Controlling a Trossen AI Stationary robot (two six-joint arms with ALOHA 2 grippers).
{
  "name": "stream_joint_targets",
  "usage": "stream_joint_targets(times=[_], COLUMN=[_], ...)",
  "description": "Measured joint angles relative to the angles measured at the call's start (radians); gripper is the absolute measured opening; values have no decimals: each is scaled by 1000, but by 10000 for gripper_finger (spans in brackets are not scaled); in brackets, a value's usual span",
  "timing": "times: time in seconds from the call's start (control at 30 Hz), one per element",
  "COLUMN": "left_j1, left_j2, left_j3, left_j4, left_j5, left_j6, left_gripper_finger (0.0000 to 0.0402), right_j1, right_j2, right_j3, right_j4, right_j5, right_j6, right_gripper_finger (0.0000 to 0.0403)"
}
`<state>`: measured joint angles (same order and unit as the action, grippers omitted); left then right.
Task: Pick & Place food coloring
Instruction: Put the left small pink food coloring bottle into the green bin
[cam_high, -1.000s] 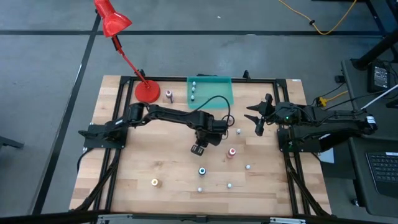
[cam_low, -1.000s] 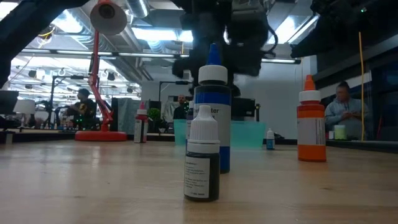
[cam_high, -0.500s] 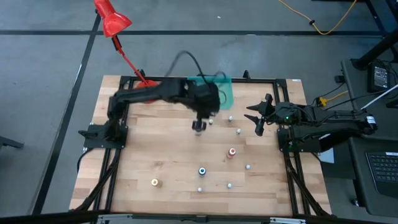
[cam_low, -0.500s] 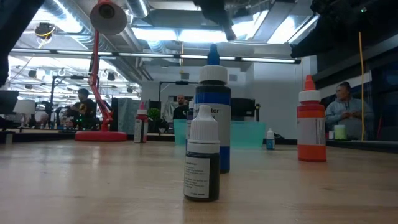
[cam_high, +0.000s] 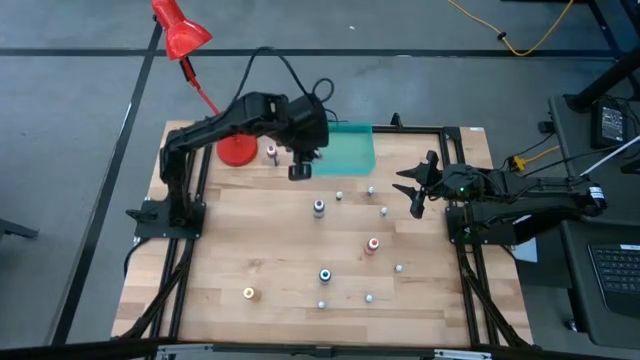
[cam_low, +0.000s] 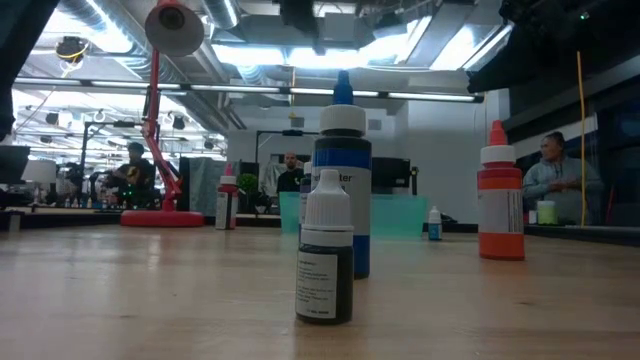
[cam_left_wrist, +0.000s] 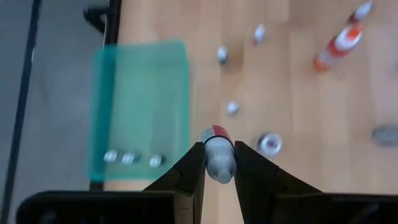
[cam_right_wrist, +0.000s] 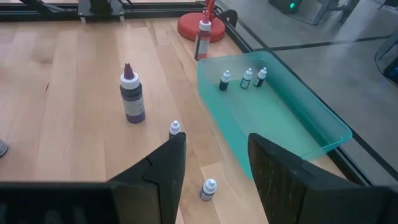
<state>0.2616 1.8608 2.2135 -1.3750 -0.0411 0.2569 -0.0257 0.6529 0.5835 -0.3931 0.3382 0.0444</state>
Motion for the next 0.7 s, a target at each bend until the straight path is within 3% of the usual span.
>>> stream_joint_targets(times=[0.37,0.5,0.7], left_j1=[178,251,290], left_j2=[7,14,17], left_j3=[-64,-185,-374], left_j4=[70,126,248], left_j5=[40,136,192], left_j6=[259,290,348], left_gripper_finger=[64,64,64], right_j1=[0,0,0], right_j2=[0,0,0], right_j3=[0,0,0], right_j4=[0,0,-1], right_j5=[0,17,60], right_j6=[3,2,0], right_gripper_finger=[175,175,175])
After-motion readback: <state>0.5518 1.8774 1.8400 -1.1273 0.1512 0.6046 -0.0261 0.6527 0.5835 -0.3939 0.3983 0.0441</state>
